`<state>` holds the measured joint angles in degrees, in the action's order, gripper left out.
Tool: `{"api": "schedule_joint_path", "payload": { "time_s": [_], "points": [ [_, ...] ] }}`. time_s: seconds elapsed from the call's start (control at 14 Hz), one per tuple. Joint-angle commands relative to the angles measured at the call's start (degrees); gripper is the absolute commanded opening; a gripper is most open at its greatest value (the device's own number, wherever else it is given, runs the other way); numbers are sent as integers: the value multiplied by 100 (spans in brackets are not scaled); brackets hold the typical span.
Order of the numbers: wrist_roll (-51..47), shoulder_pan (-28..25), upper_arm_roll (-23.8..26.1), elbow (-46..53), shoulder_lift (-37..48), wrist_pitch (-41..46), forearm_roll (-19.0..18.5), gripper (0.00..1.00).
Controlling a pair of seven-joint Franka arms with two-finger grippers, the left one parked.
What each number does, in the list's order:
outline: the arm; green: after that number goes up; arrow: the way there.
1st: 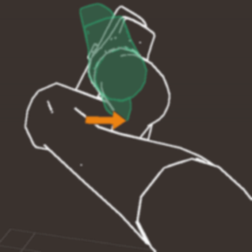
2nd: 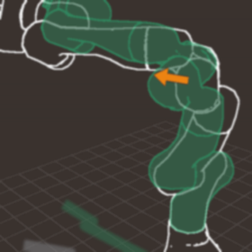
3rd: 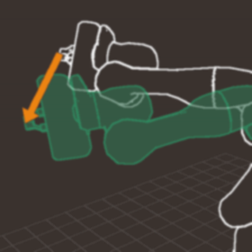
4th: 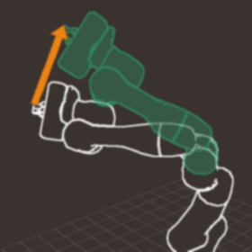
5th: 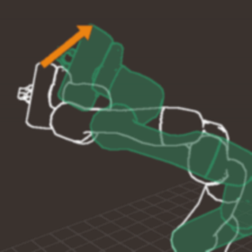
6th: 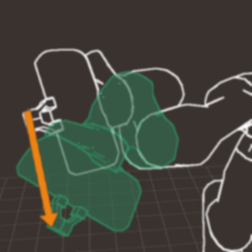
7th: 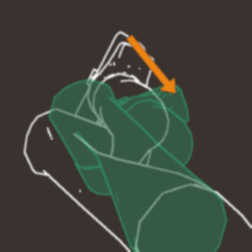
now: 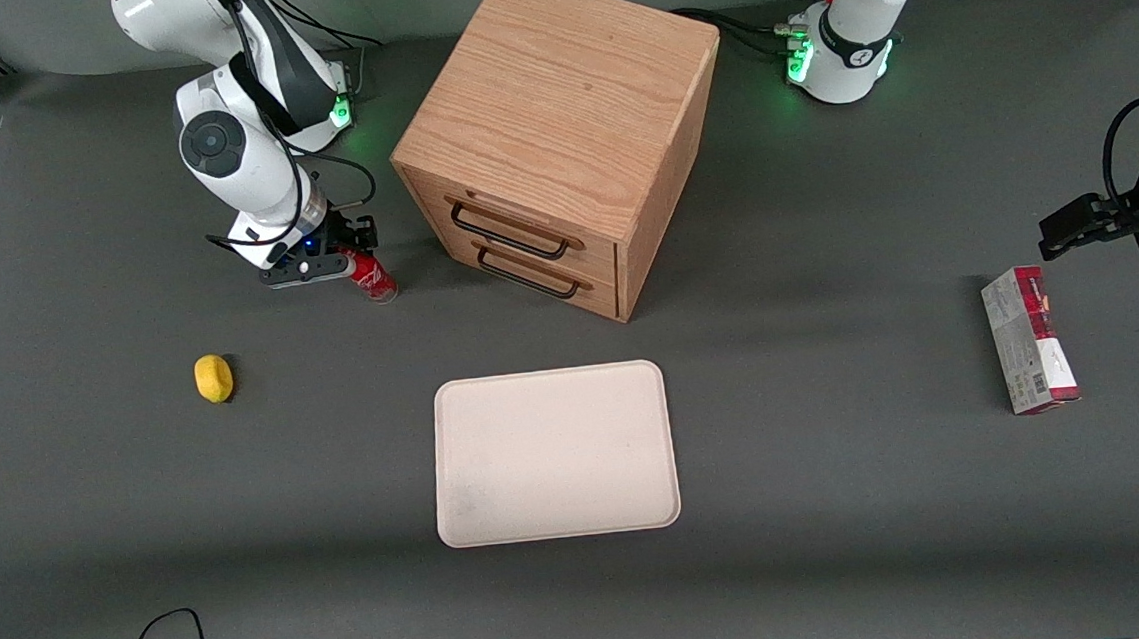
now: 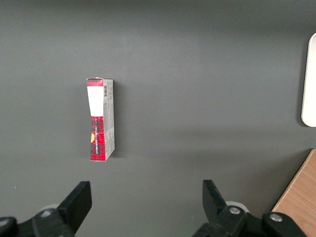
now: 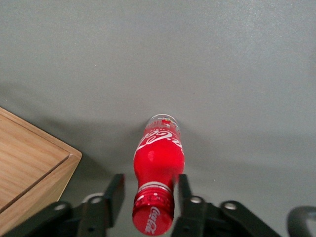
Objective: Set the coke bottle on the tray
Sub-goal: 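Close the right gripper on the bottle and lift it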
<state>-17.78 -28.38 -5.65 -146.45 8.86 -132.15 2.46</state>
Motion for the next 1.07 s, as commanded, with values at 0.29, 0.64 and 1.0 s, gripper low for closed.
{"api": "schedule_joint_path", "payload": {
  "time_s": [0.29,0.64,1.0],
  "points": [
    [-235,-36,-23,46,10,-13,-96,0],
    [-244,52,-94,1370,-340,1267,-88,0],
    [-279,87,-322,4443,-1709,3577,-18,0]
  ]
}}
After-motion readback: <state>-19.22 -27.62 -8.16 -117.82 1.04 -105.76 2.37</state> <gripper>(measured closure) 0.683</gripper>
